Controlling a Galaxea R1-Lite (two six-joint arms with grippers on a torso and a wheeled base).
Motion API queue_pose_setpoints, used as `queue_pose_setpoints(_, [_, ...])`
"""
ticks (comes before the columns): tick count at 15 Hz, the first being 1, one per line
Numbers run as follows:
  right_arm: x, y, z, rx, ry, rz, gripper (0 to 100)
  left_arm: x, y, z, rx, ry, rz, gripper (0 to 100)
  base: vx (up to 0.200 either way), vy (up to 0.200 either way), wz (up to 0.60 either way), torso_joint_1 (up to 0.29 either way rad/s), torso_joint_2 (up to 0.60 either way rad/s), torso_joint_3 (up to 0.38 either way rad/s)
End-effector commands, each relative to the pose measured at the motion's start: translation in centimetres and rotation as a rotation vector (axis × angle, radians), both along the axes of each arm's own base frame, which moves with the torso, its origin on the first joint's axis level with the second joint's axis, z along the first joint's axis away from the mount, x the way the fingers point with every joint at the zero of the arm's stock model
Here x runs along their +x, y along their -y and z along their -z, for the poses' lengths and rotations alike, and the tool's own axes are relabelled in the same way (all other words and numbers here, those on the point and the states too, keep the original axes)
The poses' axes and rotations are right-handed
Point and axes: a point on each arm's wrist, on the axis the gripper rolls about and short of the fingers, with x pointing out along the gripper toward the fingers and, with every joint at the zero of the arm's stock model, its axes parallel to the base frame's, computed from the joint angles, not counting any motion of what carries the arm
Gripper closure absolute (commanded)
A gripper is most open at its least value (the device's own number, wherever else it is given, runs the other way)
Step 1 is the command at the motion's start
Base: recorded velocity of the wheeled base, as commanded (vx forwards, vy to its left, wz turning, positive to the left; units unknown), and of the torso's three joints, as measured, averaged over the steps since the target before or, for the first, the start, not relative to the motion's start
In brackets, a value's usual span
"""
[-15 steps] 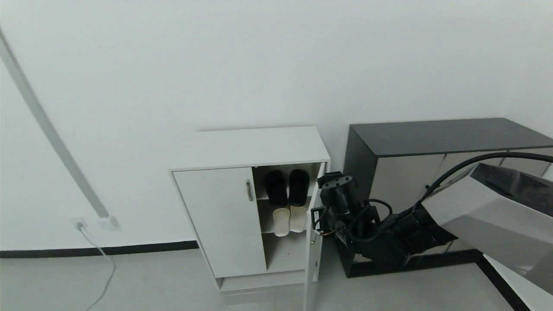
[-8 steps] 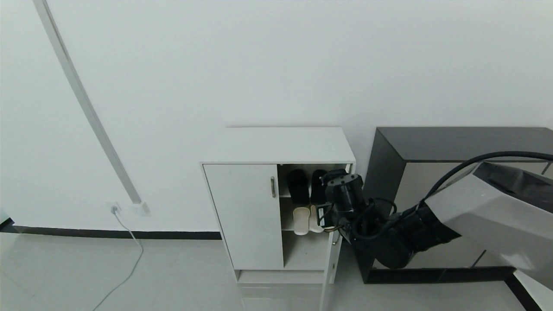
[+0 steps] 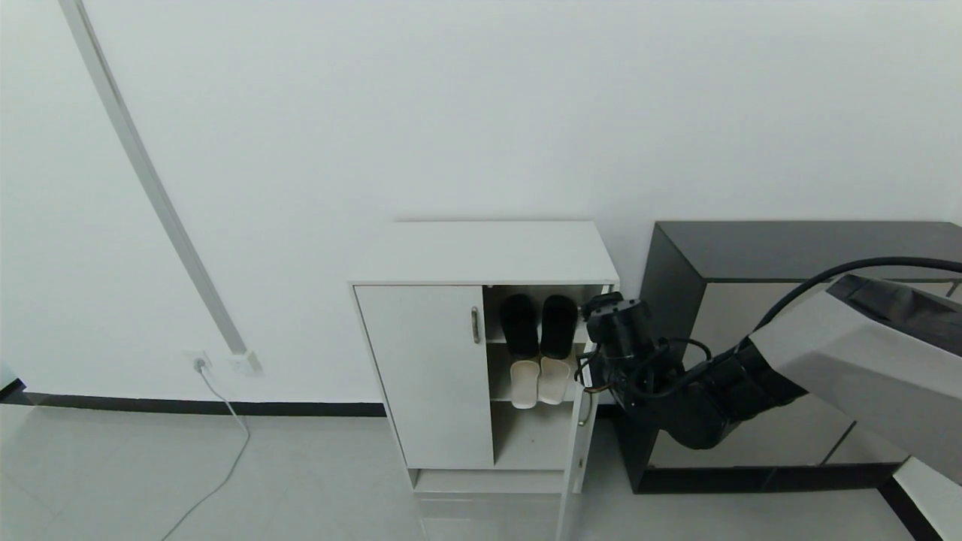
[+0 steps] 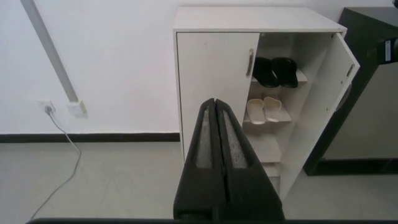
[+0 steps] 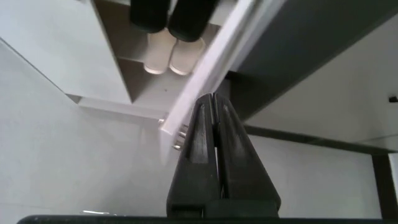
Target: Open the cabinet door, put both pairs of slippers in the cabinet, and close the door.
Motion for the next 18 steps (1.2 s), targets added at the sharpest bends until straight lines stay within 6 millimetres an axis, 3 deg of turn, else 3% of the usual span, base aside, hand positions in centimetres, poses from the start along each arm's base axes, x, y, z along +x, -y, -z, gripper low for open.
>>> queue_pose_setpoints(1, [0.4,0.2,1.4,-0.022,-0.03,0.008,100,0.0,0.0,0.0,0.0,-0.001,-0.001,100,0.0,0.0,0.0,0.0,0.0,0.0])
queue_pose_setpoints(10, [2.3,-1.5,4.4,0.043,0.018,-0.022,100,0.0,0.0,0.0,0.0,-0.001,-0.001,100,0.0,0.0,0.0,0.0,0.0,0.0])
queue_pose_setpoints(14, [2.5,-2.6,3.4,0.249,0.049,-0.112,100,0.0,0.0,0.0,0.0,-0.001,0.001,100,0.0,0.0,0.0,0.0,0.0,0.0])
queue_pose_setpoints(18, [2.5,-2.1,2.5,0.364,0.112,-0.184,100,0.0,0.0,0.0,0.0,-0.001,-0.001,100,0.0,0.0,0.0,0.0,0.0,0.0])
